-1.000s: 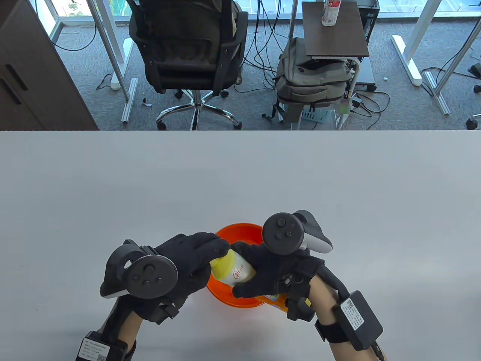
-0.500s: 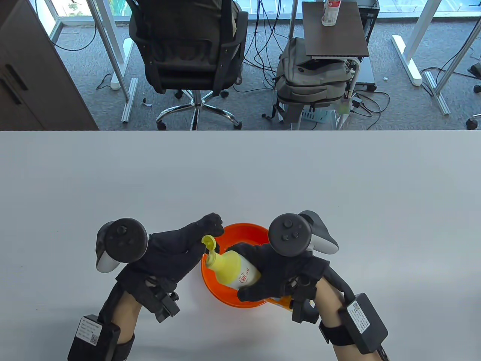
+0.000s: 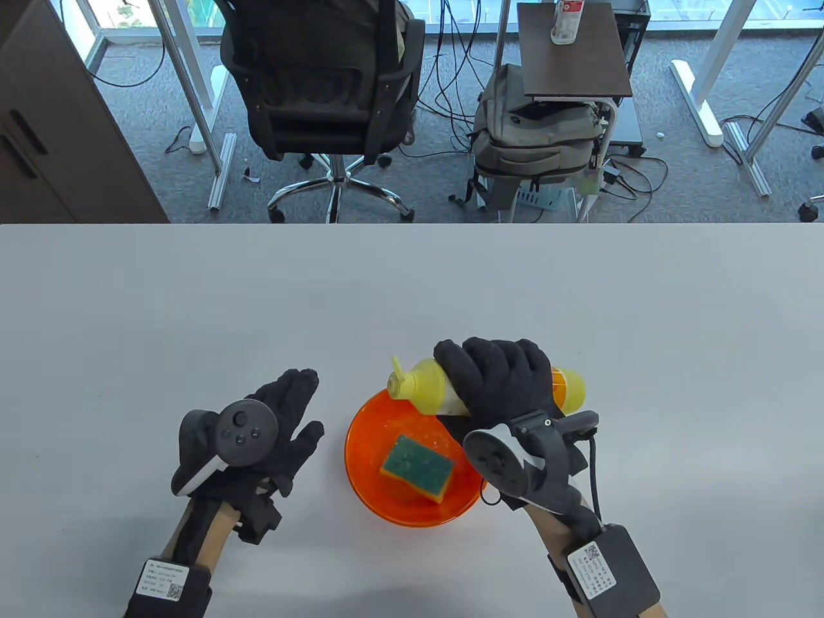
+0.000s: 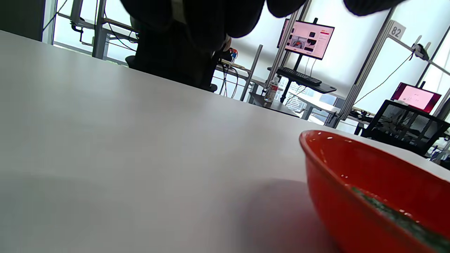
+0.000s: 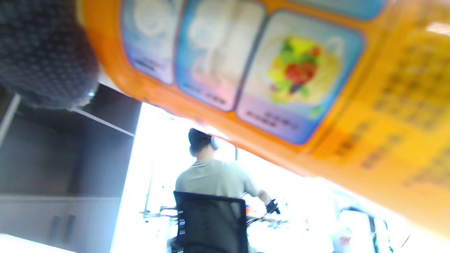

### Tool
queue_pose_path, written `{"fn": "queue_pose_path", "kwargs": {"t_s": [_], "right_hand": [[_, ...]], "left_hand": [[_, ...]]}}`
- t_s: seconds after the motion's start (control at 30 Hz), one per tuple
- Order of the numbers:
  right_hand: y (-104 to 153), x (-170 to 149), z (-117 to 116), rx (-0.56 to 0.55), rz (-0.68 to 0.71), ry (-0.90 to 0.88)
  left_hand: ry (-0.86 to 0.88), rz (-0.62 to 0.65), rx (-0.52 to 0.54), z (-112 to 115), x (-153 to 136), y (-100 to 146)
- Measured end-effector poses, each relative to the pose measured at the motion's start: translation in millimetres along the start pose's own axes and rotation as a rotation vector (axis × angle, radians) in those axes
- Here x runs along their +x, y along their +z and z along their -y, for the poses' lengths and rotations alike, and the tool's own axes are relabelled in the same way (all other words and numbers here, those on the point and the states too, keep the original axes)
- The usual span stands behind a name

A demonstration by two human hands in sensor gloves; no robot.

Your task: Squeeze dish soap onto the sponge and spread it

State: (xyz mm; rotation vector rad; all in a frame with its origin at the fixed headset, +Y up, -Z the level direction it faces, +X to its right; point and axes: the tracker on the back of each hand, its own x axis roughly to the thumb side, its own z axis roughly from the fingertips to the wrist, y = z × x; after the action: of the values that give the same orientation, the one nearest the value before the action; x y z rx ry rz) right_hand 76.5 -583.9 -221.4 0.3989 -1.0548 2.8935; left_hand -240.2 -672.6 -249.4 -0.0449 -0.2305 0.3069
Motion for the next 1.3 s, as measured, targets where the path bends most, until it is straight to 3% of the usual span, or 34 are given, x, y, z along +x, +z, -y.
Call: {"fn": "queue_pose_path", "kwargs": {"t_s": [0.2,0.37,1.0,1.3], "right_hand": [[11,20,-28,-0.004,0.108,0.294],[17,37,-46,0.031,0.18,0.372],[31,70,-74,0.106,0.294,0.357],[34,69,-80,0.125,0.288,0.342]], "left_hand": [[0.042,-0.055,-0.053,20,-21,6],[-0.009,-0.063,-0.068,24,-22,6],[-0.008,-0.088,-0.077,25,-26,5],[0.006,-0.103,-0.088,26,-33,4]]}}
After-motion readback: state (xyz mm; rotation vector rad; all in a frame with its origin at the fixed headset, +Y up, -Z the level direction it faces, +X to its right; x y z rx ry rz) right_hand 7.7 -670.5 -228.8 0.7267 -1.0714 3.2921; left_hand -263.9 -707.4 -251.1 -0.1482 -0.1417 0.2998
